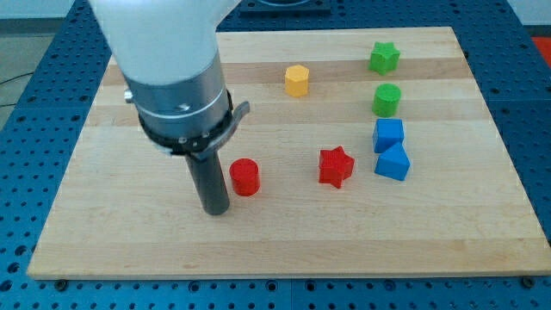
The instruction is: Move your arm close to the yellow heart
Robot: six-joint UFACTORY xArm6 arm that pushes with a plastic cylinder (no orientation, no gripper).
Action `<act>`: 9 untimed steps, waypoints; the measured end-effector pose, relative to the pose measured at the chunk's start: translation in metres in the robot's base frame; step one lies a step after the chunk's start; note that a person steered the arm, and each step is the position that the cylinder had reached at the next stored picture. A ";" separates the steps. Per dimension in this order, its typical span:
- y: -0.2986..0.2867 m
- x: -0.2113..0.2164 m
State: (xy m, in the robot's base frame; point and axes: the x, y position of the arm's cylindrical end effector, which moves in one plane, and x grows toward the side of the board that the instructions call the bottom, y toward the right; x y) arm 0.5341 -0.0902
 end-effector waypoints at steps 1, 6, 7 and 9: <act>0.016 -0.024; 0.072 0.004; 0.079 -0.014; -0.019 -0.030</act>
State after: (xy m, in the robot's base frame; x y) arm 0.5045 -0.1091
